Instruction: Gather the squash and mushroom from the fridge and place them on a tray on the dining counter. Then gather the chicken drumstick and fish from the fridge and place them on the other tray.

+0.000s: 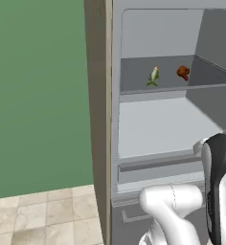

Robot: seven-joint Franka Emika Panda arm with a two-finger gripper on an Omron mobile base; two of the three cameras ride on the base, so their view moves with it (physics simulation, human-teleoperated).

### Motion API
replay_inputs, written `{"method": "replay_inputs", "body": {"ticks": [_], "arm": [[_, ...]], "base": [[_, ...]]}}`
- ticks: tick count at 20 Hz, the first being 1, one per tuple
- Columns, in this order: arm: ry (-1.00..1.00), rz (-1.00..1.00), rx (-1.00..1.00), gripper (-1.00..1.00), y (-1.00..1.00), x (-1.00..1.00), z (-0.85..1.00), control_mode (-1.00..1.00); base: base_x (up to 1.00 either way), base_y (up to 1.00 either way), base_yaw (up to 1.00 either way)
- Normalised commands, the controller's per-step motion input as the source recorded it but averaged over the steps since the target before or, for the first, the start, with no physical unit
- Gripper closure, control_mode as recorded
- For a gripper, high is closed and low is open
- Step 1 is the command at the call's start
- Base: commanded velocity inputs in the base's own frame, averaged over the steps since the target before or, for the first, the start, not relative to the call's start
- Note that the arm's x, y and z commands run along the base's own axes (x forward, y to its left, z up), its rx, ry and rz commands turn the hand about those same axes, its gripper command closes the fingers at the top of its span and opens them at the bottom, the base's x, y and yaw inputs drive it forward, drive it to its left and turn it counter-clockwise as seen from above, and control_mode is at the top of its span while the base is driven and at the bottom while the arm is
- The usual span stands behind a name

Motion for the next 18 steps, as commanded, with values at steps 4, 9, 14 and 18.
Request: {"method": "replay_inputs", "body": {"ticks": [4,9,14,18], "arm": [[0.0,0.0,0.0,1.0,0.0,0.0,0.0,1.0],[0.0,0.0,0.0,1.0,0.0,0.0,0.0,1.0],[0.0,0.0,0.0,1.0,0.0,0.0,0.0,1.0],[0.0,0.0,0.0,1.0,0.0,0.0,0.0,1.0]], "base": [[-0.1,1.0,-0.03],[-0.2,1.0,-0.14],[-0.47,0.99,-0.27],[-0.59,0.92,-0.31]]}}
